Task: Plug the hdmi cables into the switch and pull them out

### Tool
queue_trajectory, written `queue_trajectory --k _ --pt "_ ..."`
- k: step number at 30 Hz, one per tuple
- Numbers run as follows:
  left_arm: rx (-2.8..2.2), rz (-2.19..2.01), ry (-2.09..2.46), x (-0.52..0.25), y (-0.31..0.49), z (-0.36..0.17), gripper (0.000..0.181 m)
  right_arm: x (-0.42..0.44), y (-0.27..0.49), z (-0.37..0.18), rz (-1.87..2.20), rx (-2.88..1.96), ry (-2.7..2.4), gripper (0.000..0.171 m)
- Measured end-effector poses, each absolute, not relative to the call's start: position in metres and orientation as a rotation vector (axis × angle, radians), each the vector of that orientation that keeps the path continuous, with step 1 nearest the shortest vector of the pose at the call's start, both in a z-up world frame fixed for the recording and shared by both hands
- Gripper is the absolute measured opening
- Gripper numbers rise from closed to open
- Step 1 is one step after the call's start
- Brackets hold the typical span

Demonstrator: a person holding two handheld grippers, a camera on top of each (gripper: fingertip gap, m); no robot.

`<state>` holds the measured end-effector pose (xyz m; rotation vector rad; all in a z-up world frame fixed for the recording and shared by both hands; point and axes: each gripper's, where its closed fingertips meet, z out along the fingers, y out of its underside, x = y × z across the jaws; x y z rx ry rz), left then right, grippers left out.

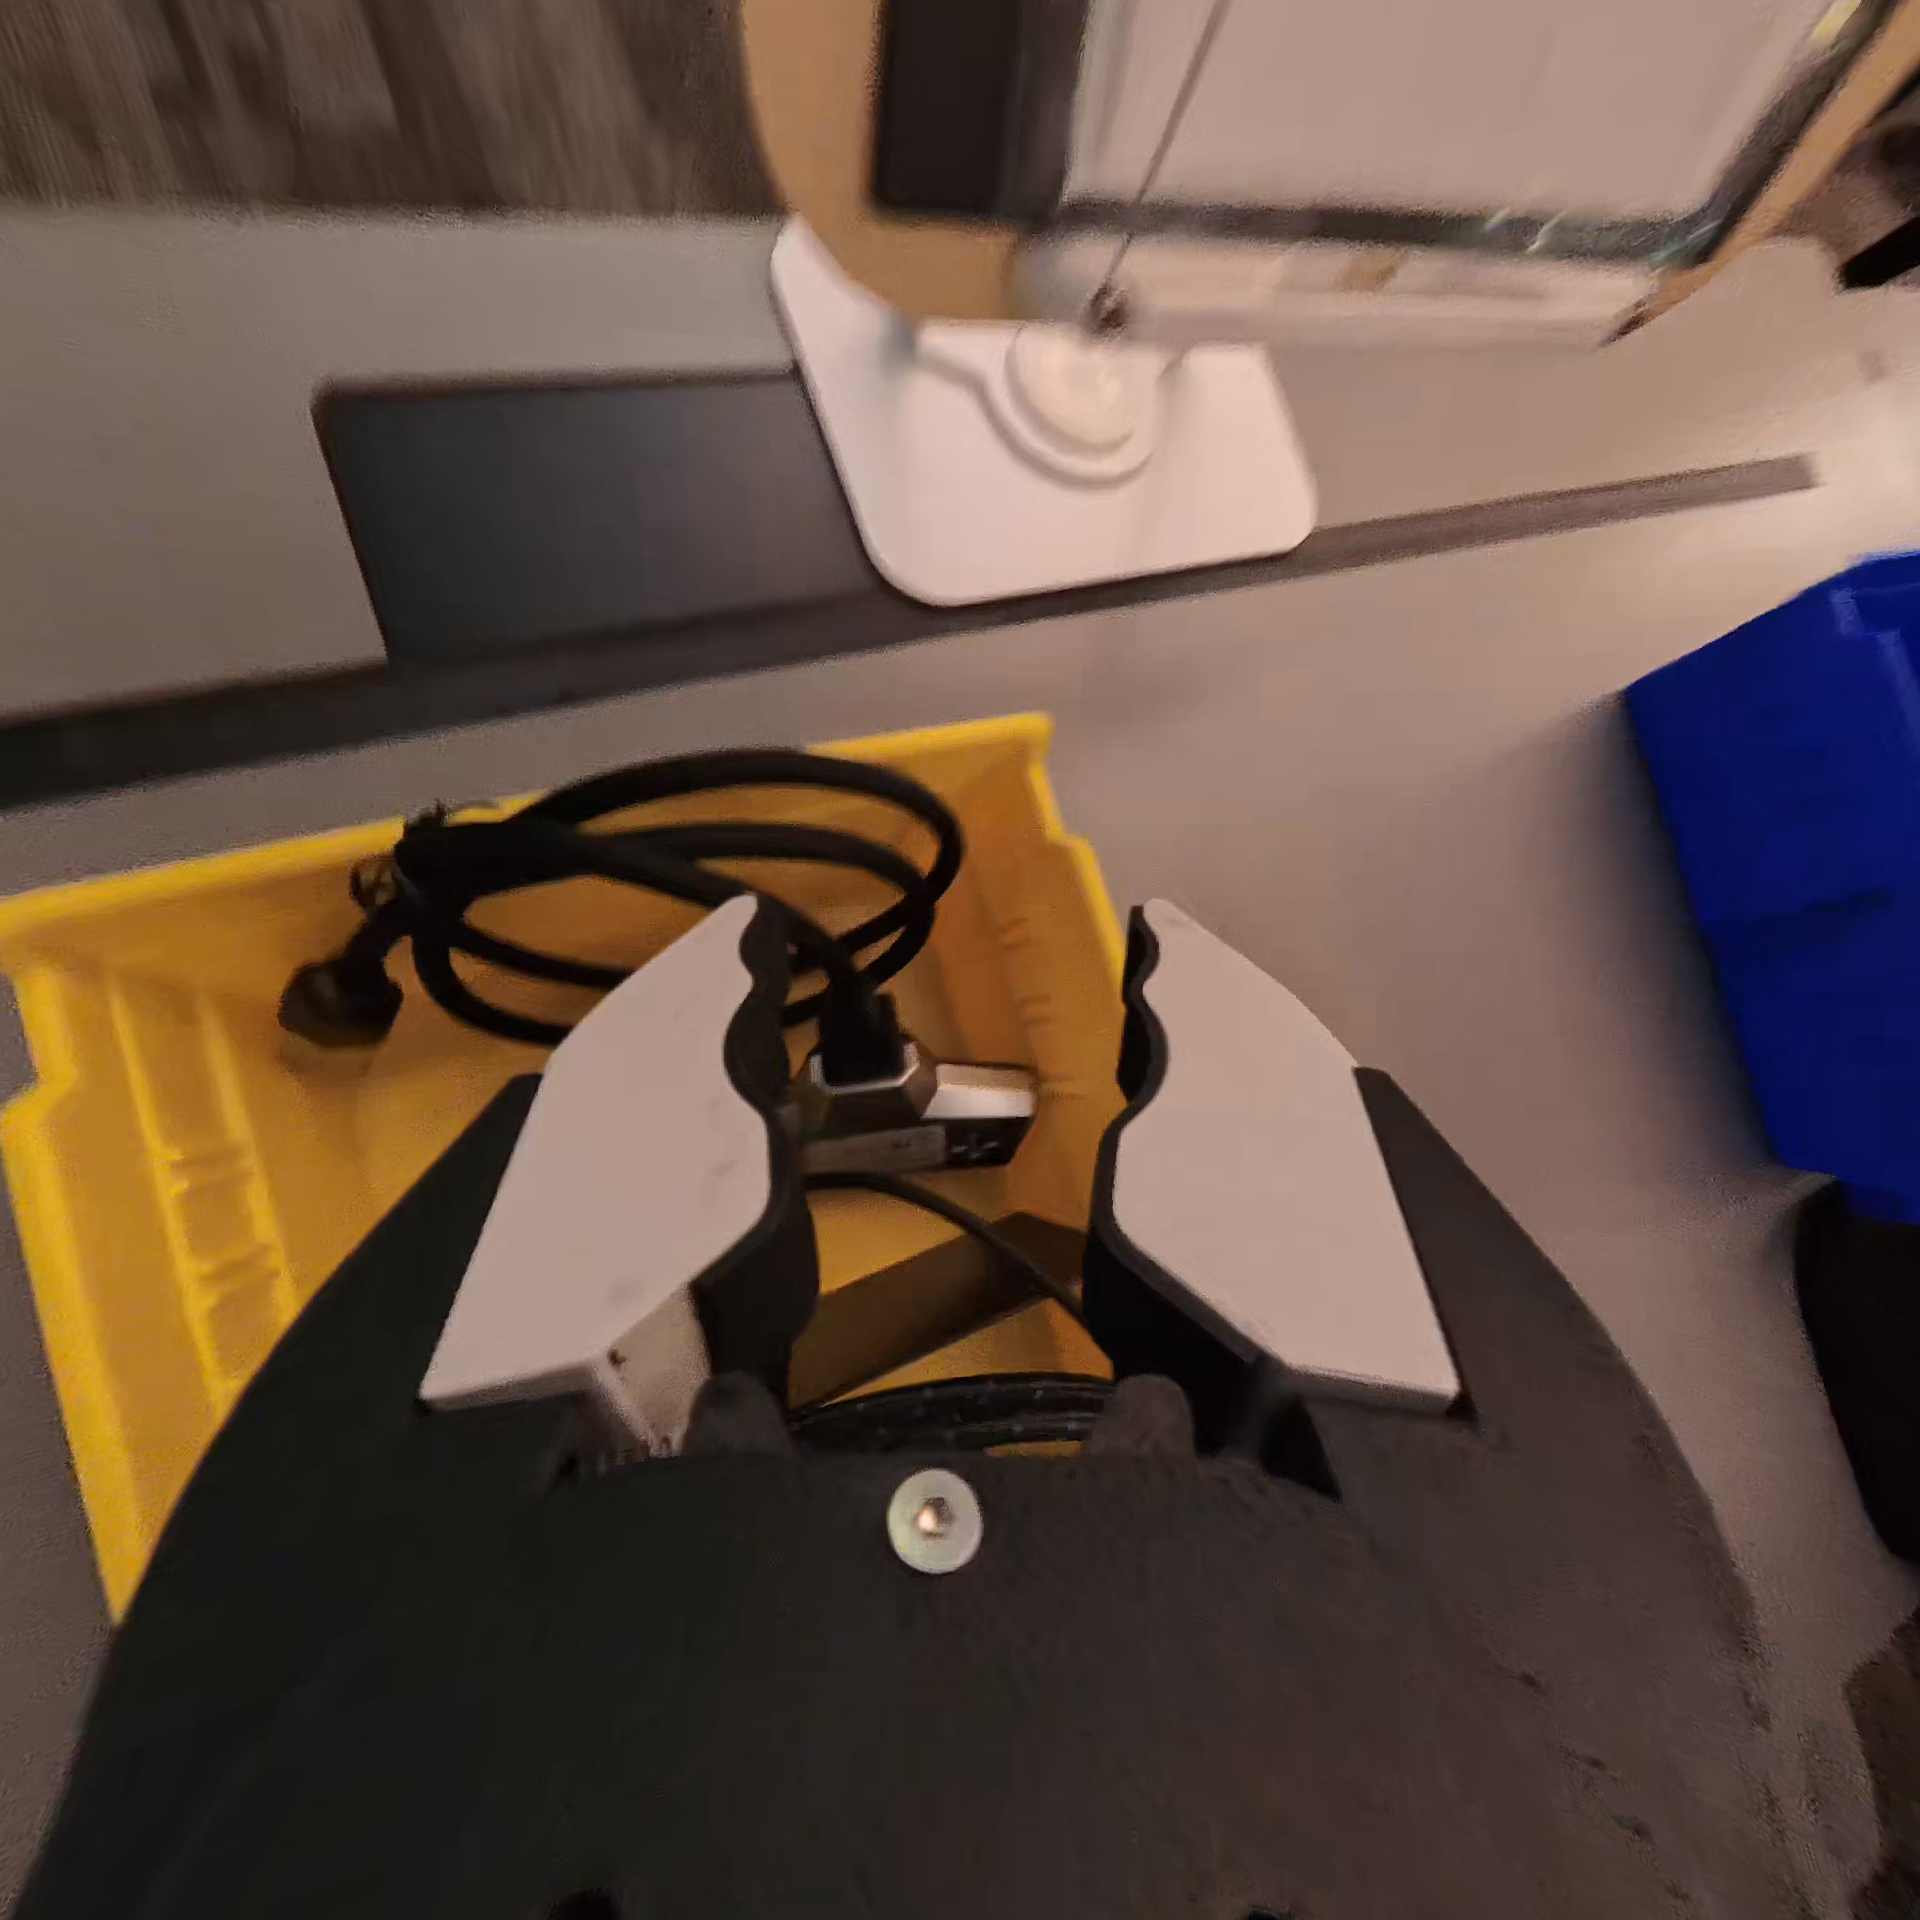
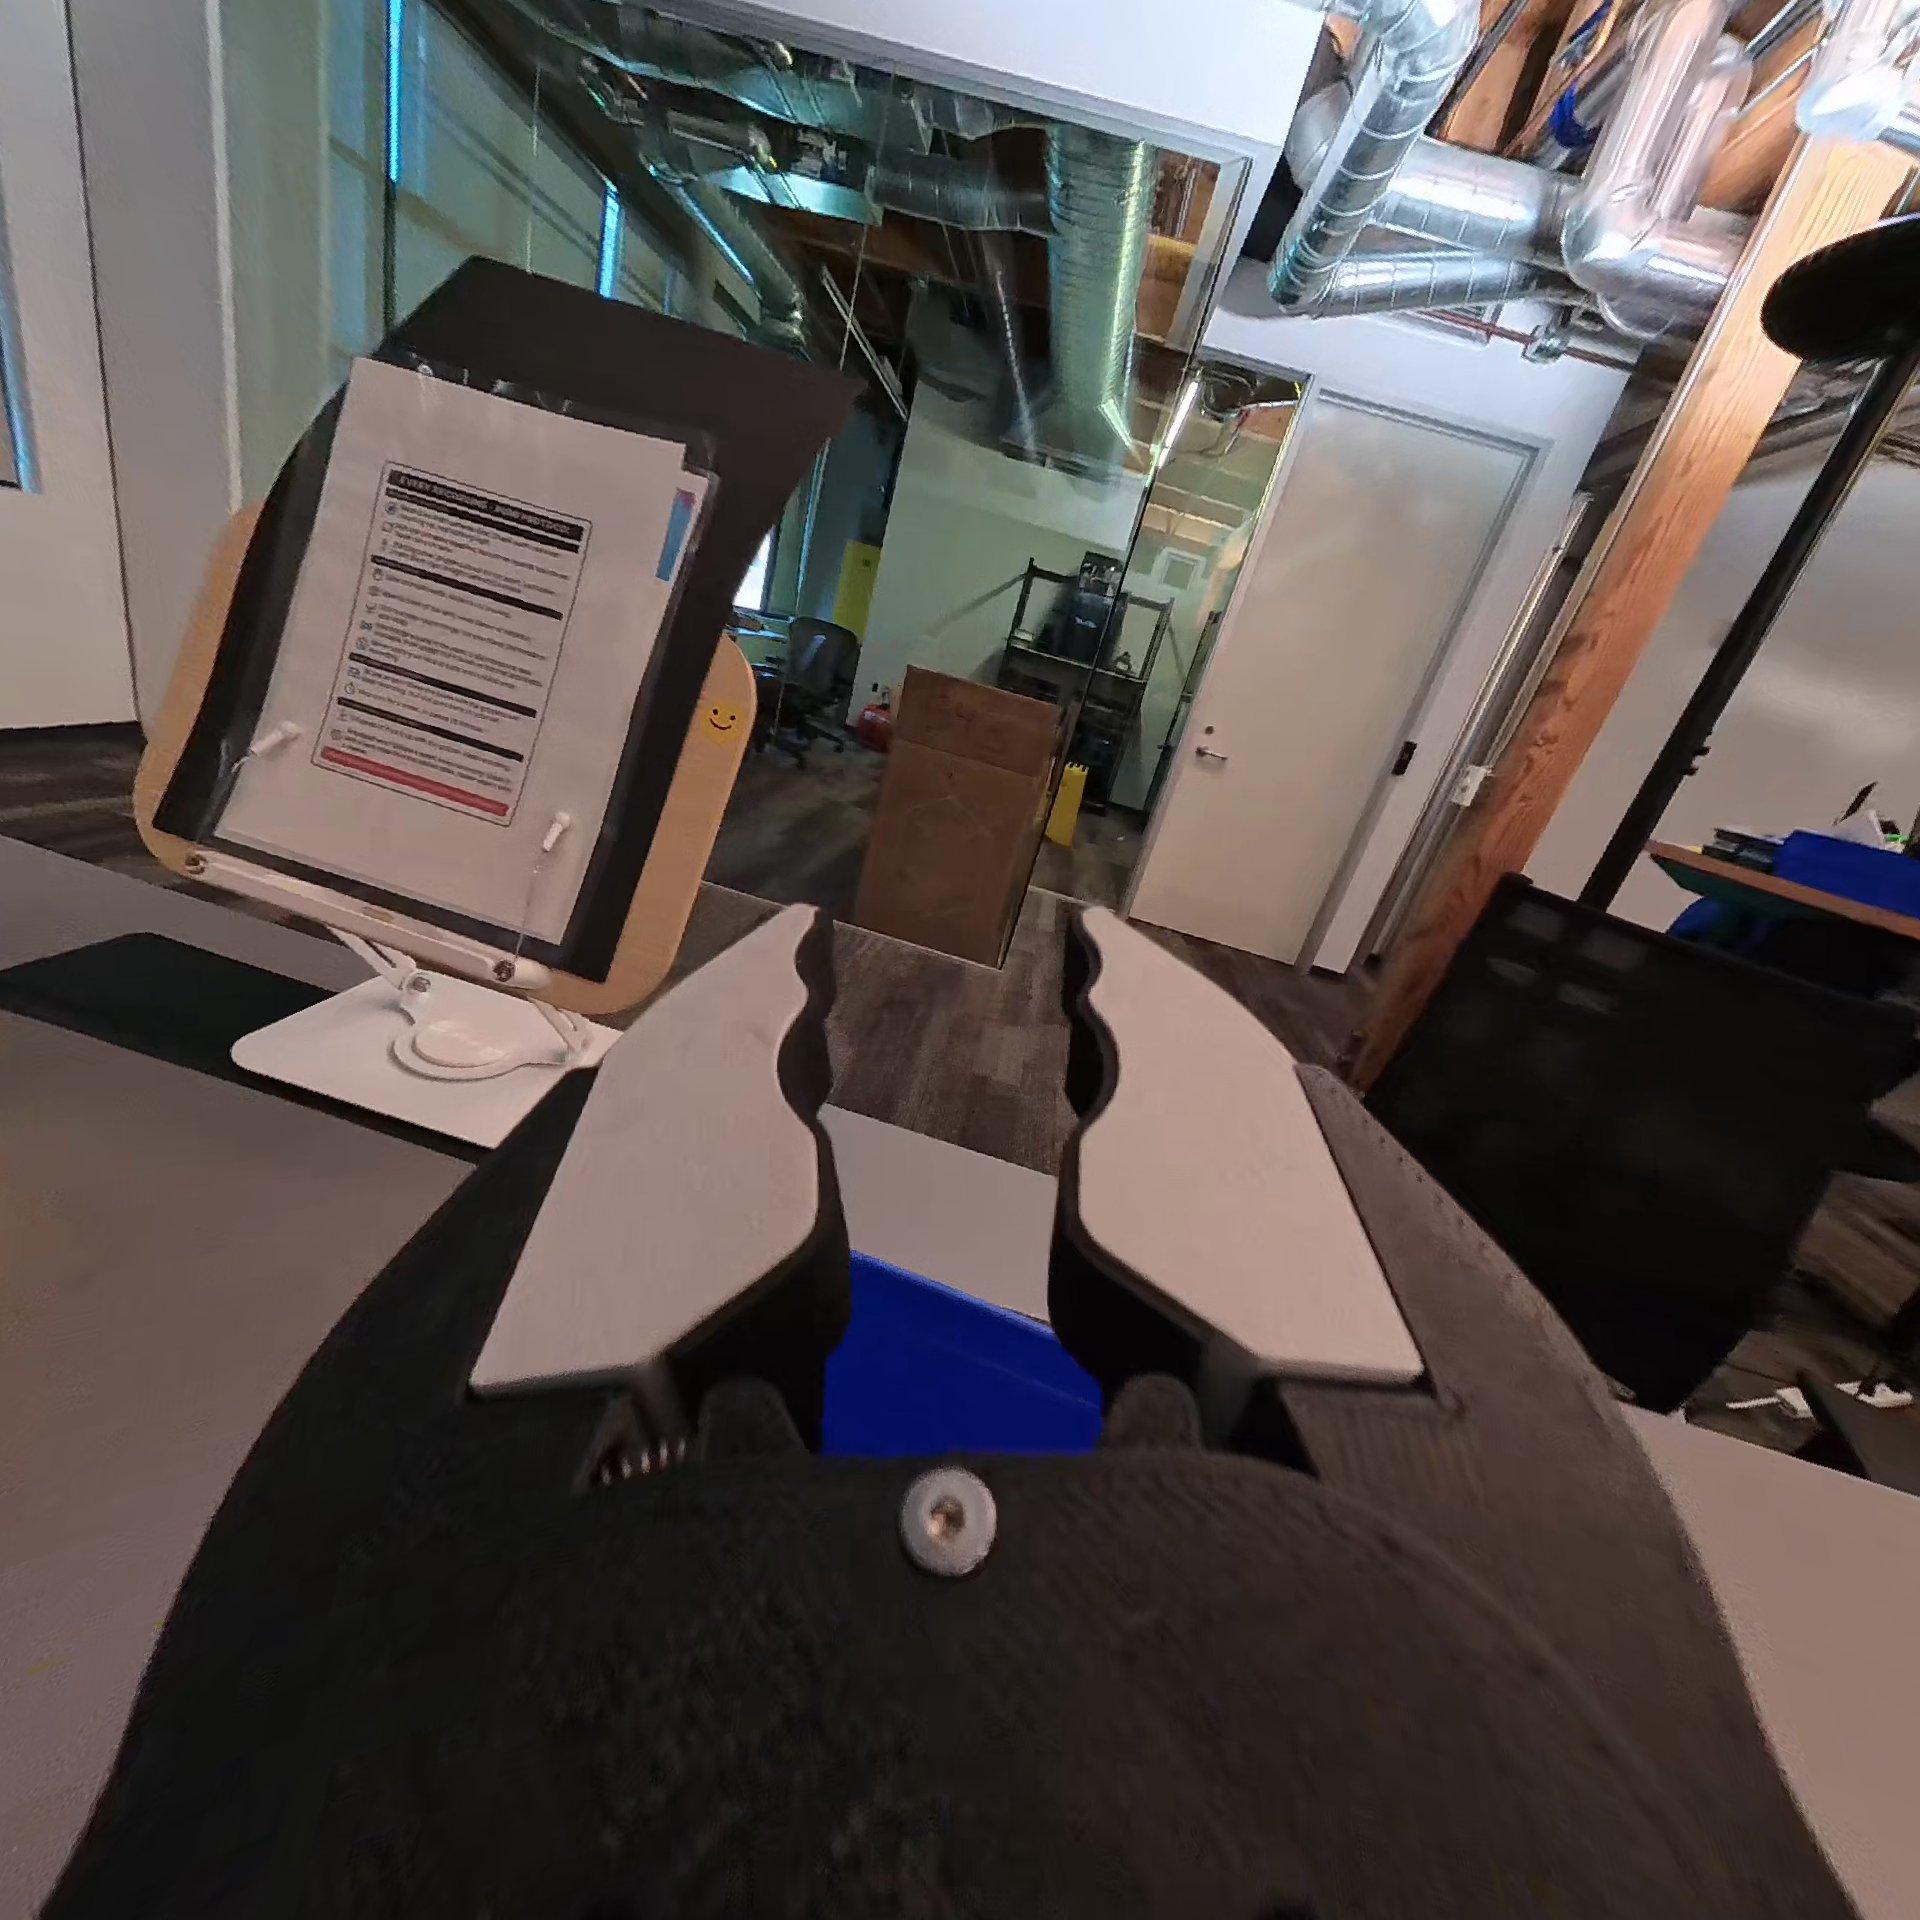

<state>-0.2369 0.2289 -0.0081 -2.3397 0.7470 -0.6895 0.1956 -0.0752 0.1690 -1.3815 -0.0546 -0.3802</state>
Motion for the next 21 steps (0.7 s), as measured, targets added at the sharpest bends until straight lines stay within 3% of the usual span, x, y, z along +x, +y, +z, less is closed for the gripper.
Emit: queue_trajectory --k 6,8,9,10,16,21 --pt "-2.537 -0.571 0.619 -0.248 0.248 -0.063 0.054 0.207 -0.085 0.173 -0.343 -1.340 -0.026 0.041" --pt "-2.590 -0.624 0.570 -0.242 0.248 -0.076 0.038 0.213 -0.082 0.167 -0.272 -1.352 -0.004 0.041" --pt "-2.617 -0.652 0.578 -0.239 0.245 -0.080 0.014 0.216 -0.079 0.161 -0.237 -1.378 0.003 0.041" --pt "-2.634 -0.658 0.598 -0.238 0.243 -0.082 0.007 0.219 -0.077 0.154 -0.212 -1.410 0.004 0.041" --pt "-2.620 -0.563 0.678 -0.248 0.236 -0.073 0.003 0.232 -0.086 0.152 -0.182 -1.405 0.015 0.035" --pt "-2.476 -0.622 0.673 -0.254 0.233 -0.033 0.002 0.237 -0.094 0.155 -0.079 -1.355 0.044 0.031"
